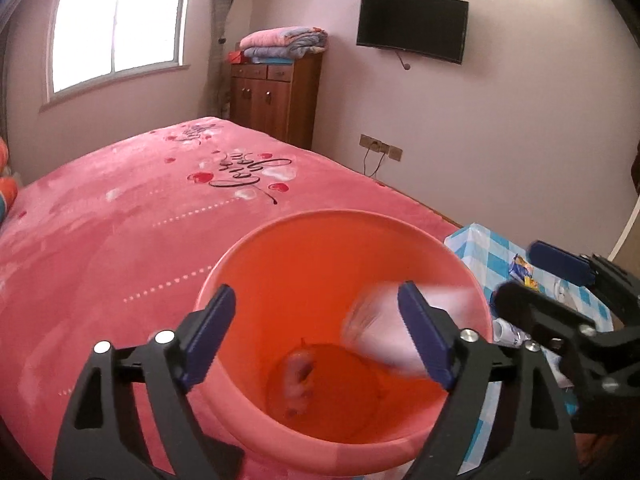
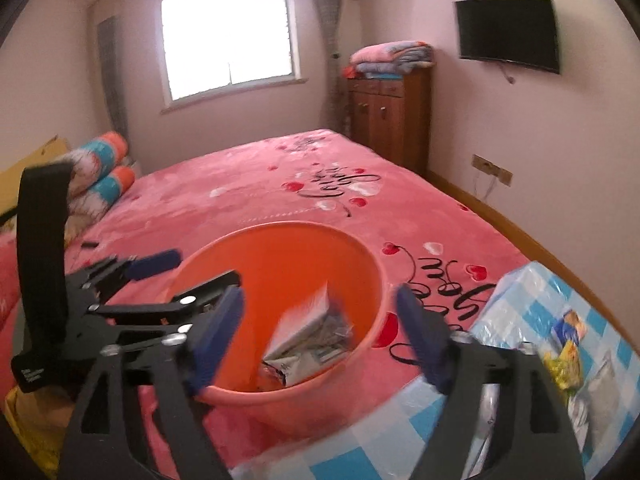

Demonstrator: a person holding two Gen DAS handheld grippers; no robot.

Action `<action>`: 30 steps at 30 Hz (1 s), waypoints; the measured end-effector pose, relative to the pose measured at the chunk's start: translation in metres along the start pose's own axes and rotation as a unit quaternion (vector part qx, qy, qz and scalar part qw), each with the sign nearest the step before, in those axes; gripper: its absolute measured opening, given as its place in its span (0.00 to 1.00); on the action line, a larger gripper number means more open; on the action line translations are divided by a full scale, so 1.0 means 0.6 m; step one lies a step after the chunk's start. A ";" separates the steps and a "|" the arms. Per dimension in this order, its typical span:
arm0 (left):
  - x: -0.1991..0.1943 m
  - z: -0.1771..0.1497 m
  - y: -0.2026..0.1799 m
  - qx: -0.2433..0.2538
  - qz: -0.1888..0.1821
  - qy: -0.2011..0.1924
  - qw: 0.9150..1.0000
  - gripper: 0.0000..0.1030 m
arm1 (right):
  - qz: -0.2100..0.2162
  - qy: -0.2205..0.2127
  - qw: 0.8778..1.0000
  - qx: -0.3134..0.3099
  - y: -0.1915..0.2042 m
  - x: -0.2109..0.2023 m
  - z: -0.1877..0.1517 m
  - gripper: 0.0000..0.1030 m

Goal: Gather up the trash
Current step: 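Carry both items over the orange bucket and open both grippers, then return both tools to the table above the remaining trash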

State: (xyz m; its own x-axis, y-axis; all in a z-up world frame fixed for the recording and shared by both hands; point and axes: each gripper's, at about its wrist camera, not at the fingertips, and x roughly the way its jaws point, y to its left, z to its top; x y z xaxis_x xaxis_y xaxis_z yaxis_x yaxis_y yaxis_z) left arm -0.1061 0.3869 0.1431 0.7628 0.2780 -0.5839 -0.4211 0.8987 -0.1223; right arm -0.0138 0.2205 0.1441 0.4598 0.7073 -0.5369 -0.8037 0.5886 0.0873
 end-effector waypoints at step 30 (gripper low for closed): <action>-0.130 -0.141 -0.150 0.053 -0.093 -0.054 0.993 0.87 | -0.077 -0.099 0.976 0.175 -0.145 -0.234 -0.227 0.95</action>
State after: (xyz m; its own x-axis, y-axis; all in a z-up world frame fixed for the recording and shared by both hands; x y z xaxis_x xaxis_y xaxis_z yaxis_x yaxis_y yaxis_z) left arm -0.1690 0.2557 0.1317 0.8730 0.1332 -0.4691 -0.2182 0.9670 -0.1314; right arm -0.0596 0.0165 0.0978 0.6569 0.6417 -0.3959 -0.5570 0.7669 0.3189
